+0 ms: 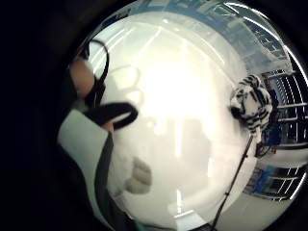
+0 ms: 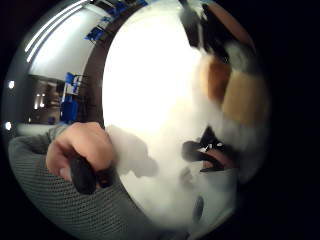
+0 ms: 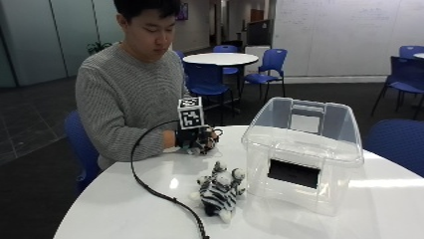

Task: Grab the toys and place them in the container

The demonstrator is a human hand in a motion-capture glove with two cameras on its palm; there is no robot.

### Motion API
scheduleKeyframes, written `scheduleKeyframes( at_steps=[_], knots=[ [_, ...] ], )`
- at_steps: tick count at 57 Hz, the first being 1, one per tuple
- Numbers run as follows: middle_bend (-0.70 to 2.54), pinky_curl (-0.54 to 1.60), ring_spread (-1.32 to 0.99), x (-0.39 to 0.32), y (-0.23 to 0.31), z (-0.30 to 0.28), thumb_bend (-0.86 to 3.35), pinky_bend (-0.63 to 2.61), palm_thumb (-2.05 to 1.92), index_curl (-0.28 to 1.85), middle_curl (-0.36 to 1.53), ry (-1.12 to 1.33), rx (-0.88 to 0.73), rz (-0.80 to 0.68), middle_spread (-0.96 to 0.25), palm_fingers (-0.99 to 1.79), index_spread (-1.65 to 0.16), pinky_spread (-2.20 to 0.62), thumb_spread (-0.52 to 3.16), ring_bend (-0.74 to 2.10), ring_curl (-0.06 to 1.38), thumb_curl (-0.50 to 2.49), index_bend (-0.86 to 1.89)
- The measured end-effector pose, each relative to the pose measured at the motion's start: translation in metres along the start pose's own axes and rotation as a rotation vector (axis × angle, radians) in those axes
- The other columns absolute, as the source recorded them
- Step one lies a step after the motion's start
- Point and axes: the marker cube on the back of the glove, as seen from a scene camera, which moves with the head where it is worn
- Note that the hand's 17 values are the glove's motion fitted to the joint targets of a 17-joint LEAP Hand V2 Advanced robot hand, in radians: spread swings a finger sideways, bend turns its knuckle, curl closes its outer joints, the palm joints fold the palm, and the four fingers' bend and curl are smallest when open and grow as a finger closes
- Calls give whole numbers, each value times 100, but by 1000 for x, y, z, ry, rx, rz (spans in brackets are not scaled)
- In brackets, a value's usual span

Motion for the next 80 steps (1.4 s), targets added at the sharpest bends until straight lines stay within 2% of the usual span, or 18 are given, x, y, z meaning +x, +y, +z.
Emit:
scheduleKeyframes(
  at_steps=[8,23,27,34,40,44,51,61,67,80],
  knots=[
    [40,38,-42,5,-5,0,20,108,69,25,39,-67,26,25,-25,93,-43,-43,117,116,43,63,39],
    [47,42,-45,3,-10,-17,18,100,73,41,50,-84,-3,-15,-28,96,-39,-47,81,119,51,84,57],
    [48,43,-45,4,-20,-55,18,99,72,44,53,-52,40,-76,-29,95,-38,-47,74,119,53,89,58],
    [49,45,-46,21,-51,-154,18,101,71,49,57,-4,159,-174,-29,93,-37,-48,63,121,55,96,58],
    [50,46,-46,34,-83,-218,17,102,70,53,61,-50,230,-155,-30,91,-37,-48,55,122,57,102,57],
    [50,47,-46,40,-107,-240,17,103,69,55,63,-42,231,-107,-30,89,-37,-48,51,122,58,105,56],
    [49,48,-46,50,-143,-238,17,104,68,60,67,18,190,-74,-30,88,-37,-48,44,123,60,111,54],
    [47,49,-46,63,-226,-210,16,107,67,67,72,25,233,106,-30,84,-38,-48,38,123,62,117,49],
    [46,50,-46,90,-277,-186,16,108,66,71,74,58,188,199,-31,81,-40,-47,36,123,63,121,46],
    [41,51,-46,117,-309,-164,16,111,65,80,80,-25,96,209,-33,76,-44,-47,35,123,65,128,38]
  ],
)
